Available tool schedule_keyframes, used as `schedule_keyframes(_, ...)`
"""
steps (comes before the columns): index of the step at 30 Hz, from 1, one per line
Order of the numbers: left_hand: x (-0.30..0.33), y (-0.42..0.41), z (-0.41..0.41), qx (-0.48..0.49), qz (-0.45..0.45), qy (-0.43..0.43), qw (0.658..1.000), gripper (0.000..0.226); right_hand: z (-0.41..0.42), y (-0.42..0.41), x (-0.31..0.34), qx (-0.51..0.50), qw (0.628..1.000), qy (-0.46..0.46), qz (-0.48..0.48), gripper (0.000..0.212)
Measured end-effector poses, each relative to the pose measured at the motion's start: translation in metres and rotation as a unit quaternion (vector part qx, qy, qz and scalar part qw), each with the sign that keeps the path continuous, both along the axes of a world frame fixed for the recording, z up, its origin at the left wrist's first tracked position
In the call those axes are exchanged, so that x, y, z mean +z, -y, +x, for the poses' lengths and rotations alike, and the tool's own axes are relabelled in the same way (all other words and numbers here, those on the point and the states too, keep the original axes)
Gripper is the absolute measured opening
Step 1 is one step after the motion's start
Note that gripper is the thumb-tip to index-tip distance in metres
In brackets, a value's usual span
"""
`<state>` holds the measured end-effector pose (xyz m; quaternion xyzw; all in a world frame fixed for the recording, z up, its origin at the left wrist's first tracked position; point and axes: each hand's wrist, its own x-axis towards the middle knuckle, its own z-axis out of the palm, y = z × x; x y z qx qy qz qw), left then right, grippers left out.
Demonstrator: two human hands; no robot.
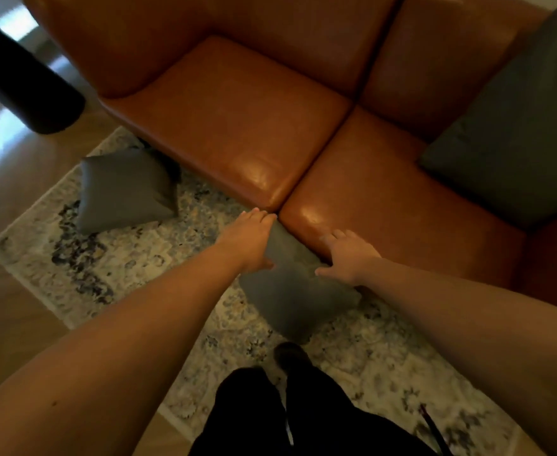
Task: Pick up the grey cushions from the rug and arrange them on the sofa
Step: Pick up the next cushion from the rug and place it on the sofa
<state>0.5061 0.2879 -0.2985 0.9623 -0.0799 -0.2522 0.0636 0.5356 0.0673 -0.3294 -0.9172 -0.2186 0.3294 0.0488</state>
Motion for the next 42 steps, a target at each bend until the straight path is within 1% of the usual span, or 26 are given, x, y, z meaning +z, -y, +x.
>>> schedule_keyframes(3, -0.022, -0.006, 0.028, -0.062, 0.002, -0.04, 0.997, 0.106, 0.006, -0.003, -0.02, -0.055, 0.998, -0.036, -0.006, 0.078)
schedule_keyframes(6, -0.048, -0.011, 0.059, -0.126, 0.006, -0.062, 0.99, 0.102, 0.008, -0.004, -0.041, -0.11, 0.992, -0.058, -0.024, 0.075)
schedule_keyframes(10, -0.091, -0.007, 0.096, -0.228, 0.012, -0.094, 0.969, 0.103, 0.004, 0.002, -0.077, -0.201, 0.975, -0.082, -0.04, 0.074)
schedule_keyframes(13, -0.119, -0.002, 0.108, -0.272, 0.014, -0.12, 0.955, 0.104, -0.001, 0.003, -0.101, -0.244, 0.964, -0.102, -0.038, 0.078)
schedule_keyframes(17, -0.175, 0.011, 0.123, -0.314, 0.028, -0.138, 0.939, 0.106, -0.01, 0.002, -0.152, -0.285, 0.949, -0.127, -0.039, 0.083)
schedule_keyframes(20, -0.228, 0.02, 0.127, -0.333, 0.037, -0.138, 0.932, 0.11, -0.017, 0.005, -0.202, -0.297, 0.95, -0.092, -0.034, 0.089)
schedule_keyframes(23, -0.274, 0.02, 0.126, -0.349, 0.044, -0.119, 0.929, 0.118, -0.023, 0.01, -0.244, -0.296, 0.954, -0.05, -0.007, 0.099)
schedule_keyframes(25, -0.305, 0.019, 0.122, -0.373, 0.053, -0.095, 0.921, 0.124, -0.03, 0.016, -0.273, -0.285, 0.957, -0.044, -0.002, 0.108)
schedule_keyframes(28, -0.341, 0.011, 0.107, -0.399, 0.076, -0.042, 0.913, 0.129, -0.044, 0.018, -0.307, -0.268, 0.963, -0.015, -0.027, 0.123)
schedule_keyframes(30, -0.353, 0.01, 0.102, -0.407, 0.094, 0.011, 0.909, 0.133, -0.046, 0.017, -0.32, -0.261, 0.964, 0.013, -0.051, 0.132)
schedule_keyframes(31, -0.355, 0.013, 0.104, -0.408, 0.105, 0.022, 0.906, 0.136, -0.042, 0.017, -0.323, -0.248, 0.967, 0.017, -0.063, 0.135)
schedule_keyframes(32, -0.356, 0.017, 0.108, -0.414, 0.116, 0.027, 0.902, 0.138, -0.036, 0.017, -0.325, -0.229, 0.971, 0.018, -0.074, 0.134)
schedule_keyframes(34, -0.354, 0.026, 0.115, -0.438, 0.133, 0.029, 0.889, 0.132, -0.026, 0.016, -0.326, -0.203, 0.975, 0.007, -0.088, 0.128)
schedule_keyframes(36, -0.351, 0.031, 0.116, -0.456, 0.144, 0.021, 0.878, 0.124, -0.021, 0.014, -0.324, -0.211, 0.974, -0.027, -0.083, 0.126)
schedule_keyframes(39, -0.346, 0.029, 0.109, -0.426, 0.131, -0.031, 0.895, 0.119, -0.026, 0.011, -0.317, -0.26, 0.96, -0.099, -0.045, 0.119)
schedule_keyframes(40, -0.341, 0.027, 0.106, -0.416, 0.126, -0.049, 0.899, 0.117, -0.031, 0.01, -0.312, -0.269, 0.956, -0.112, -0.034, 0.114)
schedule_keyframes(42, -0.327, 0.022, 0.098, -0.415, 0.121, -0.055, 0.9, 0.114, -0.044, 0.005, -0.301, -0.27, 0.957, -0.101, -0.025, 0.101)
